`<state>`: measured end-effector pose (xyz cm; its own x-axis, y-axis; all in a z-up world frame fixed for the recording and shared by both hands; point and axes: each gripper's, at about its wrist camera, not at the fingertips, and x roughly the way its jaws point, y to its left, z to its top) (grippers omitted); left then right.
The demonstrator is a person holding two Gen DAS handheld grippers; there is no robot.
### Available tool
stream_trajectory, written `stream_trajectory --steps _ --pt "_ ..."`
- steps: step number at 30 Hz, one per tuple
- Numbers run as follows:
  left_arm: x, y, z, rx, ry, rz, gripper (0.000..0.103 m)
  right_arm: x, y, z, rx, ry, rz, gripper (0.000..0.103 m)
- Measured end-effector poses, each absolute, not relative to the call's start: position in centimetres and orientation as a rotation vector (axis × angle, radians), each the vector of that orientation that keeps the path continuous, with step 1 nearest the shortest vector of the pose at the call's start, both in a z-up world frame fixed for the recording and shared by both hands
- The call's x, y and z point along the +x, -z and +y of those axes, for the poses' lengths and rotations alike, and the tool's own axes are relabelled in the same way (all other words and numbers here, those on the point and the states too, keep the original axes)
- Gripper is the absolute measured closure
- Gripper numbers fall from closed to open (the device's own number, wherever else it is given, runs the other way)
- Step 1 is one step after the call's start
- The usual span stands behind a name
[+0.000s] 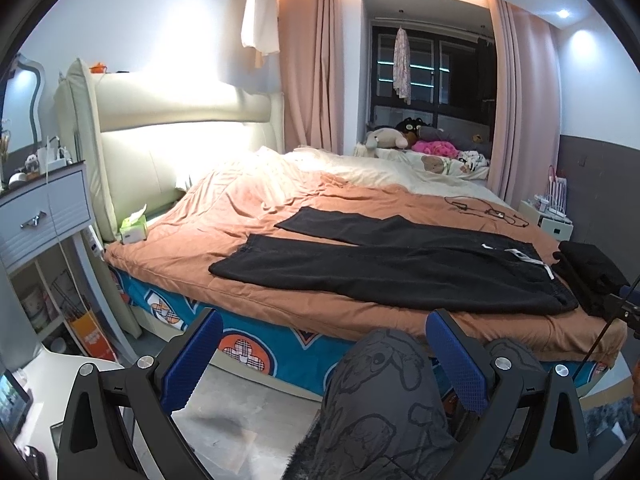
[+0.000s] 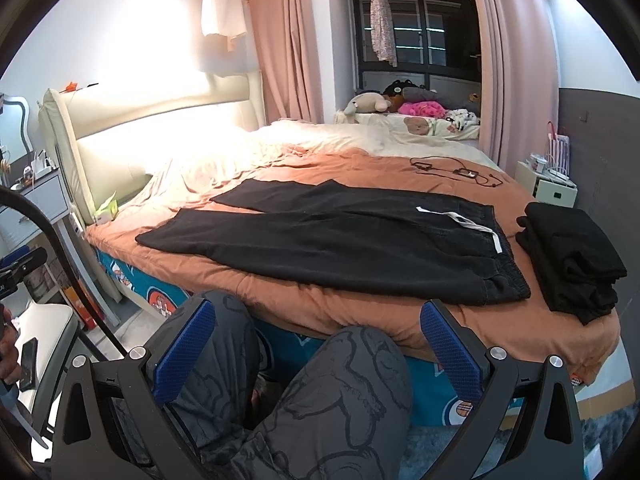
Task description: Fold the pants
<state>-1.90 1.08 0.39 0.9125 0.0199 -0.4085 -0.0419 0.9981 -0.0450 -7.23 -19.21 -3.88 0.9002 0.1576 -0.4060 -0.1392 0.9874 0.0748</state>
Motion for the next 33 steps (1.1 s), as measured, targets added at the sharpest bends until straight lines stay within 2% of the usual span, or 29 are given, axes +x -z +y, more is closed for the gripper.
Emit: stream_trajectory --steps 16,33 --pt "-1.3 -0.5 1.6 -0.061 -0.008 0.418 0.0 -7.2 3.9 -19.7 0.048 -0.147 0.412 0.0" --pt "5.1 0.7 3.5 -0.101 -0.004 0.487 0.0 -2.1 5.1 -22.0 0.115 -0.099 0.43 0.0"
